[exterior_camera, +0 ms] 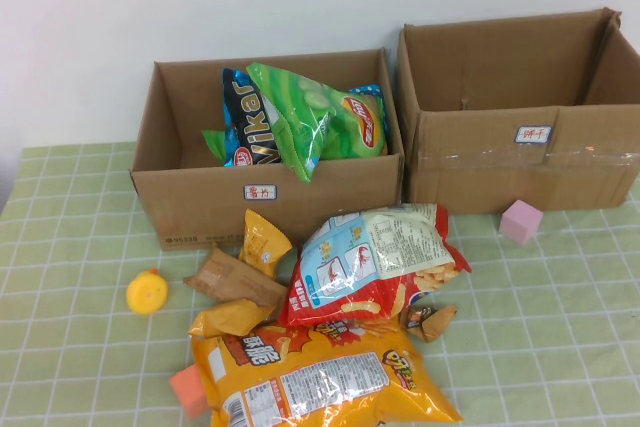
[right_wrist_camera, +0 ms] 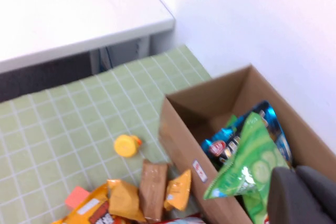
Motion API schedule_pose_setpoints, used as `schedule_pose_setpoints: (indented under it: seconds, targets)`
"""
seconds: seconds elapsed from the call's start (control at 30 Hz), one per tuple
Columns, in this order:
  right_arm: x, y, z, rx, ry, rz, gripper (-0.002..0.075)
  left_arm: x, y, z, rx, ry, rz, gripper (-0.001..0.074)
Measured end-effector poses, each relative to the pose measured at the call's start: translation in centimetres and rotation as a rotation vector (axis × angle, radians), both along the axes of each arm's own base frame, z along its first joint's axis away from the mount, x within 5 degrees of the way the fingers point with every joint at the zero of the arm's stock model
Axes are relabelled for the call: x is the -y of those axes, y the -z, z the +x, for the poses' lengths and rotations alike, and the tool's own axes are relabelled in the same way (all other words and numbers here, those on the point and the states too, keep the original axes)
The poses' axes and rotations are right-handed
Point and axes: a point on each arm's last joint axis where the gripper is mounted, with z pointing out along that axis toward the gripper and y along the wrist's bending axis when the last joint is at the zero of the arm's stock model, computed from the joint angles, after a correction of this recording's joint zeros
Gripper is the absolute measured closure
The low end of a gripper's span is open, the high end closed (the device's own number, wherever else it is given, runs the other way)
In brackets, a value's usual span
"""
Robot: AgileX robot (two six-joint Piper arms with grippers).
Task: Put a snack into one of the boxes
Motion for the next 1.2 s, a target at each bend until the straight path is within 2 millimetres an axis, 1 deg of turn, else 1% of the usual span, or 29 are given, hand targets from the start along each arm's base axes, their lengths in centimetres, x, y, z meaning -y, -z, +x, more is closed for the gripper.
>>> schedule_pose_setpoints:
  seconds: [0.07,0.2,0.37,0.57,0.77,1.03,1.2]
  targets:
    - [0.6,-0.4,-1.9,0.024,-0.015,0.021,0.072,0.0,0.0,0.0,0.0,-0.001,-0.007,0.0737]
    - [2.1,-0.2,-5.2,0.086,-0.001,0.06,0.072,0.1,0.1,0.1,-0.001,-0.001,-0.008,0.0737]
    - [3.8,1.8,-9.0,0.127,0.015,0.09,0.072,0.1,0.1,0.1,-0.002,-0.001,-0.01,0.0737]
    - [5.6,3.9,-14.0,0.156,-0.017,0.131,0.072,0.1,0.1,0.1,-0.002,-0.001,-0.01,0.0737]
    - [7.1,6.9,-17.4,0.154,-0.001,0.163,0.072,0.1,0.1,0.1,-0.001,-0.001,-0.01,0.0737]
    - [9.3,9.5,-22.3,0.217,0.005,0.195,0.072,0.1,0.1,0.1,0.0,0.0,-0.011,0.0737]
    - [10.2,12.1,-24.2,0.234,0.002,0.151,0.0722,0.1,0.1,0.1,0.0,0.0,-0.011,0.0737]
